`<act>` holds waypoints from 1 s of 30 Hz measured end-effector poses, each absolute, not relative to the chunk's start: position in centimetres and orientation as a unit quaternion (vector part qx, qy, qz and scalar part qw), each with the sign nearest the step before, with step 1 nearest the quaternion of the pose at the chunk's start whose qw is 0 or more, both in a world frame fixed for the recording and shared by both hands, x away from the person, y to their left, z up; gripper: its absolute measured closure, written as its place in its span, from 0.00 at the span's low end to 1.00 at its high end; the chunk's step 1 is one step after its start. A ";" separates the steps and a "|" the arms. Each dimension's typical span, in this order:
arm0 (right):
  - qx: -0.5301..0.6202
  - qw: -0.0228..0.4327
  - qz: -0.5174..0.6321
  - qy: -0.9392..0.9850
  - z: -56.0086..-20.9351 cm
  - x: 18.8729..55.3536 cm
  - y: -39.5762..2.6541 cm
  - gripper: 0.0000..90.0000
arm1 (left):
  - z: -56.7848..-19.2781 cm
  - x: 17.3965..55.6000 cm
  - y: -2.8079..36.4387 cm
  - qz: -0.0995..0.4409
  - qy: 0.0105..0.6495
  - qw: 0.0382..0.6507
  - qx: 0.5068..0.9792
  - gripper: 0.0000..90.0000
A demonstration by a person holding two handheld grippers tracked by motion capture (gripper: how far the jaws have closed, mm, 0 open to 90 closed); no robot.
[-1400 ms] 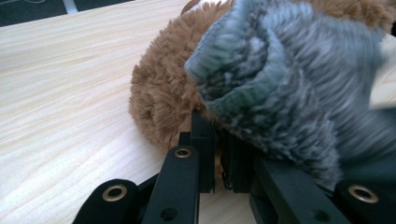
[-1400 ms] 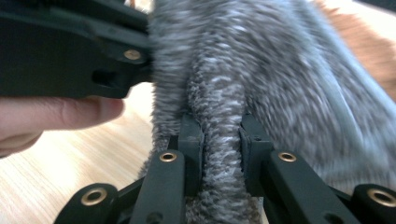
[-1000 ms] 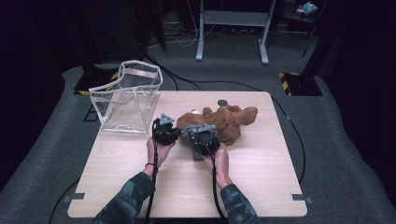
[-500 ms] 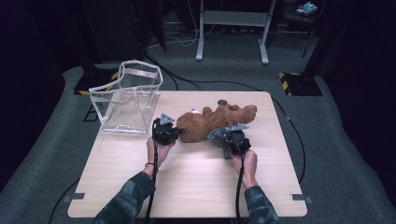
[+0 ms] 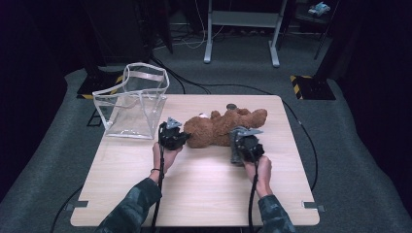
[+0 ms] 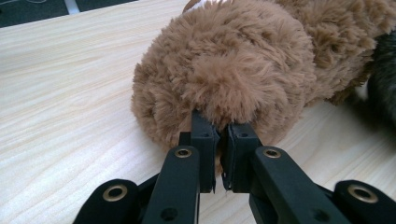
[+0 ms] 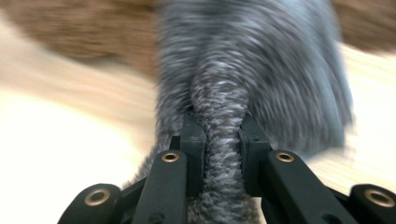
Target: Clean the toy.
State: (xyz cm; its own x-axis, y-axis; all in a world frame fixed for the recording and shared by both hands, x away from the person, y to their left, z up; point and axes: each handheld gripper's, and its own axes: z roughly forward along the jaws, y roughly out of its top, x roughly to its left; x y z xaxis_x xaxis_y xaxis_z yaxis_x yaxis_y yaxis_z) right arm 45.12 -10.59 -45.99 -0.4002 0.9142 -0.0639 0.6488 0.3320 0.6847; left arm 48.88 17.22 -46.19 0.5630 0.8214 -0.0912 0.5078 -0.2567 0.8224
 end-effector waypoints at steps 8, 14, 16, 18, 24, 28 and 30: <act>0.466 0.215 0.309 0.801 -45.6 45.4 -6.2 0.85 | -46.2 49.0 17.3 0.181 0.430 0.433 0.771 0.93; 0.507 0.229 0.292 0.778 -45.8 46.3 -10.7 0.85 | -46.3 49.0 17.4 0.178 0.429 0.435 0.771 0.93; 0.524 0.237 0.284 0.768 -45.9 46.4 -12.3 0.85 | -46.2 49.0 17.4 0.180 0.428 0.434 0.772 0.93; 0.545 0.245 0.268 0.755 -46.0 46.4 -14.3 0.85 | -46.3 49.0 17.4 0.178 0.427 0.434 0.773 0.93; 0.588 0.244 0.238 0.734 -46.0 46.4 -18.8 0.83 | -46.3 48.9 17.5 0.174 0.426 0.433 0.775 0.93; 0.615 0.238 0.206 0.723 -46.0 46.3 -20.4 0.78 | -46.2 48.9 17.6 0.171 0.423 0.434 0.777 0.93; 0.620 0.230 0.192 0.725 -46.3 46.4 -20.9 0.75 | -46.2 48.9 17.7 0.168 0.423 0.436 0.776 0.93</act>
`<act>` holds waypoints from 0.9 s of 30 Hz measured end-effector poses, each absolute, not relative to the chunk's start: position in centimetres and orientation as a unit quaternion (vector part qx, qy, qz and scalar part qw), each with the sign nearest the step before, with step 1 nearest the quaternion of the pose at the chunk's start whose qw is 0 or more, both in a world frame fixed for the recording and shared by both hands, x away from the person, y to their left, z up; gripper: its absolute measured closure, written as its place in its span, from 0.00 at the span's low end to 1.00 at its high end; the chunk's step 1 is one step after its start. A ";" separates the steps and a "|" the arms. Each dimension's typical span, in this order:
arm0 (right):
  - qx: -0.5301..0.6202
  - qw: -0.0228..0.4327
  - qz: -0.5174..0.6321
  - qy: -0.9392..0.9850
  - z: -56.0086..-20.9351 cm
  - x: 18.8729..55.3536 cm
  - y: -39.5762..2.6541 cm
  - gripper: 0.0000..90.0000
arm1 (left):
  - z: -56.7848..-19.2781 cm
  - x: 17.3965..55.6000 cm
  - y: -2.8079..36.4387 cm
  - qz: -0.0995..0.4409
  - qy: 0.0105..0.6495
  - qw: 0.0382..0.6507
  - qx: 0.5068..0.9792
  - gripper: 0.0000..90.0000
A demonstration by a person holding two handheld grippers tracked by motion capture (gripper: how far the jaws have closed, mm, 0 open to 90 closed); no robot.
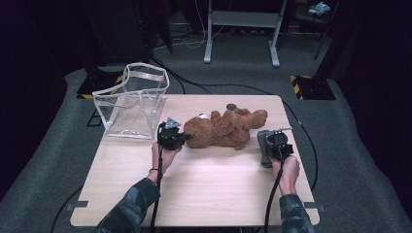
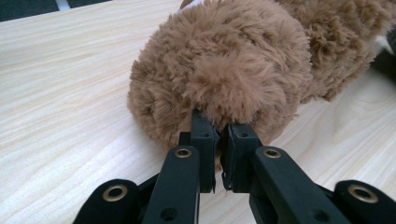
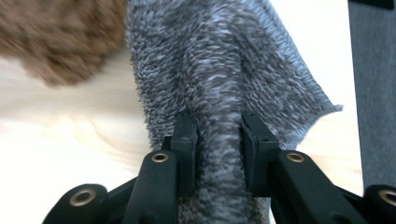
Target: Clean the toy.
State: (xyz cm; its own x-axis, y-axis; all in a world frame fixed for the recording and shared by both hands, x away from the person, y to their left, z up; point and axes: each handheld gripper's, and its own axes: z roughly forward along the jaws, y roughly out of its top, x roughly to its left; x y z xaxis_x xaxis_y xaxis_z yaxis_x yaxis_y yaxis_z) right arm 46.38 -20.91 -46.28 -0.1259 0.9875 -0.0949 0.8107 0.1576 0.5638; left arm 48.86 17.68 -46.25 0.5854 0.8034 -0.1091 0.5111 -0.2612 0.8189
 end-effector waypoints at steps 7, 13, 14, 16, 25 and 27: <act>0.633 0.206 0.218 0.714 -46.1 45.6 -22.4 0.42 | -46.4 48.6 17.9 0.161 0.420 0.437 0.779 0.93; 0.615 0.185 0.278 0.714 -44.6 44.5 -22.8 0.20 | -46.5 48.5 17.9 0.160 0.421 0.440 0.777 0.93; 0.615 0.185 0.278 0.714 -44.6 44.5 -22.8 0.20 | -46.5 48.5 17.9 0.160 0.421 0.440 0.777 0.92; 0.603 0.182 0.289 0.721 -44.1 44.3 -22.5 0.16 | -46.3 48.4 18.1 0.161 0.425 0.438 0.776 0.82; 0.578 0.175 0.315 0.732 -43.7 44.6 -22.0 0.10 | -45.3 47.8 18.5 0.160 0.442 0.445 0.762 0.40; 0.583 0.172 0.312 0.730 -43.7 44.6 -21.9 0.10 | -45.1 47.9 18.5 0.161 0.443 0.448 0.760 0.38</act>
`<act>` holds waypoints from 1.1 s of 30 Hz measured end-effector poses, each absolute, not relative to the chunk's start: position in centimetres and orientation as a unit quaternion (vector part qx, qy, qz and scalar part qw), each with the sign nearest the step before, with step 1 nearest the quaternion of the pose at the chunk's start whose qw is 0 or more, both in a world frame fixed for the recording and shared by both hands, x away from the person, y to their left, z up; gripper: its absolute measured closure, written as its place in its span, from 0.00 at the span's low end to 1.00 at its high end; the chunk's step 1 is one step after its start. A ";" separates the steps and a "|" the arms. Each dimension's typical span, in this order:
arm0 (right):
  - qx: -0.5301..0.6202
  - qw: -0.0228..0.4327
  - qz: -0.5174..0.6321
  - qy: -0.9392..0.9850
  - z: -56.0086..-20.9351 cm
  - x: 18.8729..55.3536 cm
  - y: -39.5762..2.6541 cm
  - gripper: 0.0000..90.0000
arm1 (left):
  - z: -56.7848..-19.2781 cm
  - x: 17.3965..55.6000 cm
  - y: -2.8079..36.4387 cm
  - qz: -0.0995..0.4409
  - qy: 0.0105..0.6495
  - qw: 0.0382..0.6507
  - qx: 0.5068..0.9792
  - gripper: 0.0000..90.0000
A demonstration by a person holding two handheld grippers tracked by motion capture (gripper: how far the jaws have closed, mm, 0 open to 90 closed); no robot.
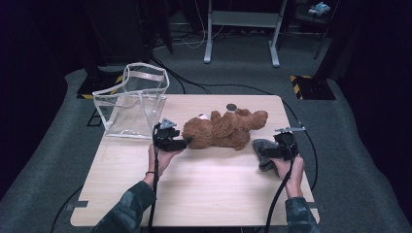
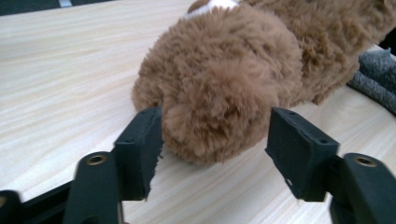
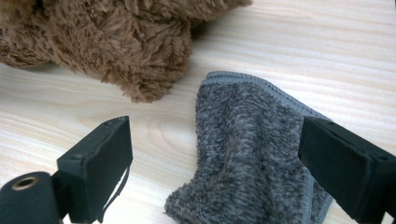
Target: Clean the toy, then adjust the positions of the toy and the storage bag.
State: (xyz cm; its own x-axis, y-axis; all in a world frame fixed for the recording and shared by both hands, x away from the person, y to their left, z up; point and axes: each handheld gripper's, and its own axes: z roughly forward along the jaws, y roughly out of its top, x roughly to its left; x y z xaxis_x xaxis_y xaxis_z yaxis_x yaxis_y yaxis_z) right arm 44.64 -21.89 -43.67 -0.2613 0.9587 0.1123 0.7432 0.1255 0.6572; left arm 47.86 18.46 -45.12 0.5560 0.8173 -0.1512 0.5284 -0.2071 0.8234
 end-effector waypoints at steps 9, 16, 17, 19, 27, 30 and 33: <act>0.573 0.175 0.320 0.734 -43.8 45.2 -21.6 0.10 | -44.4 48.1 17.9 0.167 0.440 0.443 0.763 0.32; 0.570 0.169 0.326 0.735 -44.0 45.6 -21.6 0.10 | -44.1 48.3 17.6 0.169 0.445 0.443 0.760 0.28; 0.572 0.168 0.325 0.734 -43.9 45.6 -21.5 0.10 | -44.0 48.3 17.5 0.169 0.446 0.444 0.758 0.28; 0.568 0.166 0.330 0.736 -43.9 45.8 -21.5 0.09 | -43.7 48.3 17.1 0.172 0.446 0.445 0.757 0.24; 0.566 0.167 0.335 0.734 -43.3 46.3 -21.4 0.05 | -42.9 48.6 14.9 0.174 0.433 0.444 0.765 0.16; 0.563 0.168 0.338 0.735 -43.1 46.7 -21.3 0.03 | -42.7 48.8 13.8 0.175 0.426 0.440 0.771 0.15; 0.561 0.165 0.337 0.738 -43.0 47.1 -21.2 0.01 | -42.6 49.0 12.6 0.177 0.418 0.438 0.776 0.14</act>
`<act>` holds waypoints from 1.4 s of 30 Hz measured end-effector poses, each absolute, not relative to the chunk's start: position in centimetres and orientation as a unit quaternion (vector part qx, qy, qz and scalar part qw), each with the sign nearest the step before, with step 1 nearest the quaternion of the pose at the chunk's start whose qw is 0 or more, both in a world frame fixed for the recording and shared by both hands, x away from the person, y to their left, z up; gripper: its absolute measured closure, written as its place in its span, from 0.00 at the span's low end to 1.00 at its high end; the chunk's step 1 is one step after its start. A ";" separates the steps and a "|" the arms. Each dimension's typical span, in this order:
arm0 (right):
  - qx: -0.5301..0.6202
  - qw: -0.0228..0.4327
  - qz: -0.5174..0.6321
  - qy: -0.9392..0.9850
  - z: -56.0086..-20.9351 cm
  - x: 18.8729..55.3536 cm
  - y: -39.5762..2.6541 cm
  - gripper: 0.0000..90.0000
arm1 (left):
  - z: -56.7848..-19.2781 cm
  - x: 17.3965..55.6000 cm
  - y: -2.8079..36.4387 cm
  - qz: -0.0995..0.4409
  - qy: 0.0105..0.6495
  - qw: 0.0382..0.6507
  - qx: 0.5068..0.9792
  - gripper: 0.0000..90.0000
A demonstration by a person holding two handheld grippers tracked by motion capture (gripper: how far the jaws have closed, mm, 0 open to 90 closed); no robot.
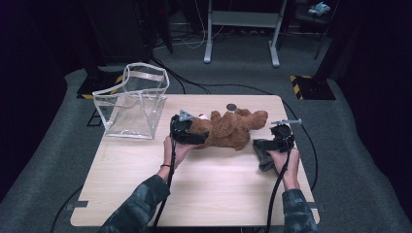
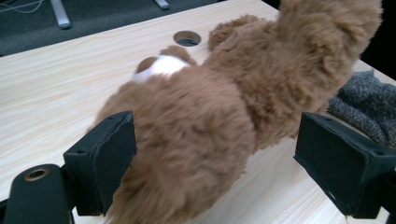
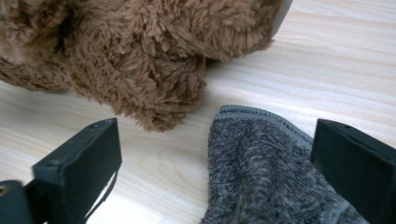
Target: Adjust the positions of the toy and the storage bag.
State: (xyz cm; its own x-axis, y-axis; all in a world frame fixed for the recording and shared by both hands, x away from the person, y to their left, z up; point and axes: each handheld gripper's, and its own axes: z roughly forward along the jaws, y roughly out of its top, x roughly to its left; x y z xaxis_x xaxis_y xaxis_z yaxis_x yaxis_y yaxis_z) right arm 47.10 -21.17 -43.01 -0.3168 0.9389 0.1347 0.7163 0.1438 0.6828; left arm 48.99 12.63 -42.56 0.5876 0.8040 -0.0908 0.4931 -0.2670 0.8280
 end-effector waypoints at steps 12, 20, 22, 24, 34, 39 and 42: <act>0.553 0.160 0.344 0.742 -42.9 48.6 -21.1 0.00 | -42.4 49.8 7.6 0.182 0.387 0.435 0.792 0.11; 0.554 0.157 0.350 0.739 -42.6 48.9 -20.6 0.00 | -42.4 50.4 4.5 0.193 0.362 0.430 0.804 0.25; 0.552 0.154 0.350 0.741 -42.6 48.9 -20.6 0.00 | -42.5 50.5 4.0 0.202 0.353 0.425 0.809 0.37; 0.552 0.151 0.347 0.743 -42.6 48.9 -20.5 0.00 | -42.6 50.5 3.8 0.208 0.345 0.419 0.814 0.62; 0.569 0.135 0.375 0.719 -42.5 49.2 -21.1 0.04 | -43.2 50.0 6.5 0.188 0.358 0.444 0.800 0.80; 0.563 0.148 0.384 0.717 -42.4 49.8 -20.8 0.09 | -43.6 49.3 7.0 0.183 0.349 0.453 0.800 0.80; 0.566 0.149 0.390 0.711 -42.2 50.1 -20.5 0.16 | -43.8 48.9 7.5 0.179 0.348 0.457 0.799 0.80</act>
State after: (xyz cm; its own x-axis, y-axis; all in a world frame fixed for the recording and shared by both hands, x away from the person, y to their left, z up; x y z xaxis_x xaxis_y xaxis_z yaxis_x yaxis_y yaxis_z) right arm 50.10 -20.51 -42.24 -0.3149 0.9210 0.2294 0.6888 0.0554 0.7228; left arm 48.93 7.50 -43.77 0.6942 0.7191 -0.0313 0.3916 -0.3408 0.8547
